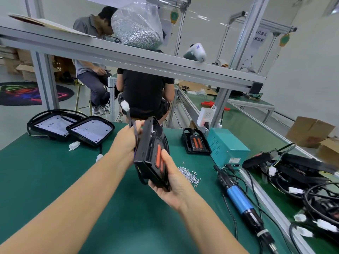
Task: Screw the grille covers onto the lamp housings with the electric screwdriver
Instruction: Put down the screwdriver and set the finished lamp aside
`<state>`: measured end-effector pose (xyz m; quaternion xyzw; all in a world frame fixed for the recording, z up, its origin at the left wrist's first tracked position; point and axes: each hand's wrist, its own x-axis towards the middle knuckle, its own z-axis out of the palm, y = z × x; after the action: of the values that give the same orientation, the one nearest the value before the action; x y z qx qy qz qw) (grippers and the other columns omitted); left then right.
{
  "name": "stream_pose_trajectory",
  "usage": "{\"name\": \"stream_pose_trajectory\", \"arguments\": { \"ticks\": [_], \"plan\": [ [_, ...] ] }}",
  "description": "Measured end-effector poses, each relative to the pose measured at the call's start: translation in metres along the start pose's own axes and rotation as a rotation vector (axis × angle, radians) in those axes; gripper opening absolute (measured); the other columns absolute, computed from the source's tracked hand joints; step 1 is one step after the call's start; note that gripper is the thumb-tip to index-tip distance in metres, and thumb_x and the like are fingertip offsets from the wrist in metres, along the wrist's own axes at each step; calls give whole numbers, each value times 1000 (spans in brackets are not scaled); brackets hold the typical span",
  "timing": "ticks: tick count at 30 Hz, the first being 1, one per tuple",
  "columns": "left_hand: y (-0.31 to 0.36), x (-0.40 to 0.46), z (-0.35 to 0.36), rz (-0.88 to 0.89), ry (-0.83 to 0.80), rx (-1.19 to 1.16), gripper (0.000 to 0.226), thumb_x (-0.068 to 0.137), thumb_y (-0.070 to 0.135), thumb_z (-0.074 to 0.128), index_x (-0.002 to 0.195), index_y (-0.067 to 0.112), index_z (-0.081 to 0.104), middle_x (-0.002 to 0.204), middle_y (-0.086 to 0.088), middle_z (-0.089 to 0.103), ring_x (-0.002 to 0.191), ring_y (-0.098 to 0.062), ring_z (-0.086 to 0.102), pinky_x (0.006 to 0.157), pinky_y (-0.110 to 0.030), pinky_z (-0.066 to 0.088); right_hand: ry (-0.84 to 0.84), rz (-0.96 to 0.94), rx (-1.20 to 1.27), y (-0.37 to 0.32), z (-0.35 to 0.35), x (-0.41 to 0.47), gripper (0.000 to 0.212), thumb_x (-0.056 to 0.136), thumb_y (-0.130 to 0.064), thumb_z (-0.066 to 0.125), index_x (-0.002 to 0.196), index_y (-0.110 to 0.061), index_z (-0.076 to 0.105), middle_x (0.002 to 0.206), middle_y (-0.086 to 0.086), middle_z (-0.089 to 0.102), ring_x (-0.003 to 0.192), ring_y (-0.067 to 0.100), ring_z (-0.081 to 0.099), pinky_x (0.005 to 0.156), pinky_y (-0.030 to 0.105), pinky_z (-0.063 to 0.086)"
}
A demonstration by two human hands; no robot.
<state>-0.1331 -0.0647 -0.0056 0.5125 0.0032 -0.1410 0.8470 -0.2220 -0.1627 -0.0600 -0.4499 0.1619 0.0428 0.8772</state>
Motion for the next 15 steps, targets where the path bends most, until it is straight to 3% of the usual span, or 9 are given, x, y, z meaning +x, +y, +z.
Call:
{"name": "stream_pose_trajectory", "arguments": {
  "ticks": [1, 4, 5, 7, 11, 15],
  "plan": [
    [1, 0, -2, -81, -5, -68, 16, 91, 26, 59, 88, 11, 63, 82, -11, 61, 70, -26, 57, 63, -35, 52, -5, -15, -43, -1, 1, 0, 30, 67, -47, 70, 67, -19, 80, 79, 1, 74, 59, 12, 66, 52, 21, 50],
    [-5, 1, -14, -260, -26, -153, 46, 93, 39, 55, 119, 1, 61, 114, -20, 62, 101, -33, 60, 87, -46, 51, -28, -63, -192, -2, 1, 0, 38, 63, -52, 70, 78, -19, 81, 93, 2, 76, 76, 11, 72, 69, 21, 52],
    [-7, 0, -18, -298, -52, -148, 50, 93, 42, 53, 120, 1, 60, 112, -21, 63, 97, -33, 61, 85, -46, 52, -22, -81, -247, -1, 1, 0, 47, 59, -56, 71, 84, -18, 81, 97, 3, 76, 83, 12, 72, 78, 23, 51],
    [-10, -3, -22, -347, -111, -149, 48, 93, 45, 52, 109, 2, 62, 94, -19, 65, 74, -30, 64, 65, -38, 56, -17, -96, -334, -1, -1, 1, 63, 51, -64, 71, 92, -17, 78, 98, 2, 76, 88, 12, 72, 87, 26, 50],
    [-12, -7, -23, -365, -137, -159, 39, 93, 39, 53, 98, 2, 64, 85, -17, 67, 66, -29, 65, 57, -35, 57, -55, -61, -327, 1, -6, -1, 52, 49, -62, 75, 76, -19, 80, 87, 4, 75, 68, 14, 69, 65, 28, 55],
    [-17, -8, -23, -330, -62, -144, 19, 91, 22, 52, 101, 7, 56, 96, -19, 59, 77, -32, 58, 67, -35, 55, -8, -32, -274, 2, -8, -5, 49, 59, -57, 74, 87, -17, 76, 81, 3, 73, 63, 13, 65, 53, 24, 51]
  ]
}}
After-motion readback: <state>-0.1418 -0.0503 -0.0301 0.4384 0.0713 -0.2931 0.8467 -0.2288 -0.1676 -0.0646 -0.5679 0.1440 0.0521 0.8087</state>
